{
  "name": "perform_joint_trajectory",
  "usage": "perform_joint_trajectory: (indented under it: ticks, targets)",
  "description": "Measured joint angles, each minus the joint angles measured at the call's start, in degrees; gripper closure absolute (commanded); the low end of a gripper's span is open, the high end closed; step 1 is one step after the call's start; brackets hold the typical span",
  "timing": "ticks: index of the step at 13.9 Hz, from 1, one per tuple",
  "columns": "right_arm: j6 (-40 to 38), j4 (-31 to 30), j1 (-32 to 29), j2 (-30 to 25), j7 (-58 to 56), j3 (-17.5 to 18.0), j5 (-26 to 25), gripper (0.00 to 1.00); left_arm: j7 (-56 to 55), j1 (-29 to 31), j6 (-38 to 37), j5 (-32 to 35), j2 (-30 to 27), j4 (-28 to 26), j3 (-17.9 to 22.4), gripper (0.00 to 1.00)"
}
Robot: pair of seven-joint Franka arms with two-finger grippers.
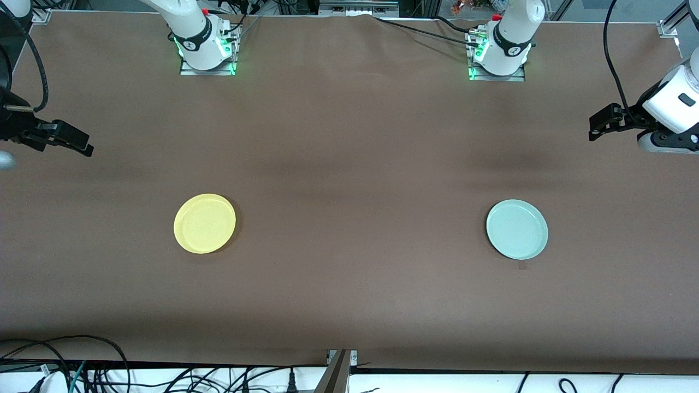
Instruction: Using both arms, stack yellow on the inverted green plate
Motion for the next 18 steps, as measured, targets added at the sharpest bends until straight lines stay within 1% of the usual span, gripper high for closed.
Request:
perform_joint_trajectory:
  ticks: [9, 12, 14, 16, 18]
  targets:
    - [0.0, 0.0, 0.0, 0.0, 0.0, 0.0, 0.0, 0.0, 0.0, 0.0, -0.5, 0.0, 0.0, 0.0, 0.0, 0.0]
    - [0.0, 0.0, 0.0, 0.0, 0.0, 0.0, 0.0, 0.0, 0.0, 0.0, -1.9, 0.0, 1.0, -0.3, 0.0, 0.0]
    - [0.0, 0.0, 0.0, 0.0, 0.0, 0.0, 0.0, 0.0, 0.3, 0.0, -2.3, 0.0, 3.7, -0.6, 0.0, 0.0]
    - [0.0, 0.0, 0.0, 0.0, 0.0, 0.0, 0.0, 0.0, 2.6, 0.0, -1.2, 0.0, 8.6, 0.2, 0.0, 0.0]
    - [0.0, 0.0, 0.0, 0.0, 0.0, 0.0, 0.0, 0.0, 6.0, 0.1, 0.6, 0.0, 15.3, 4.1, 0.1, 0.0]
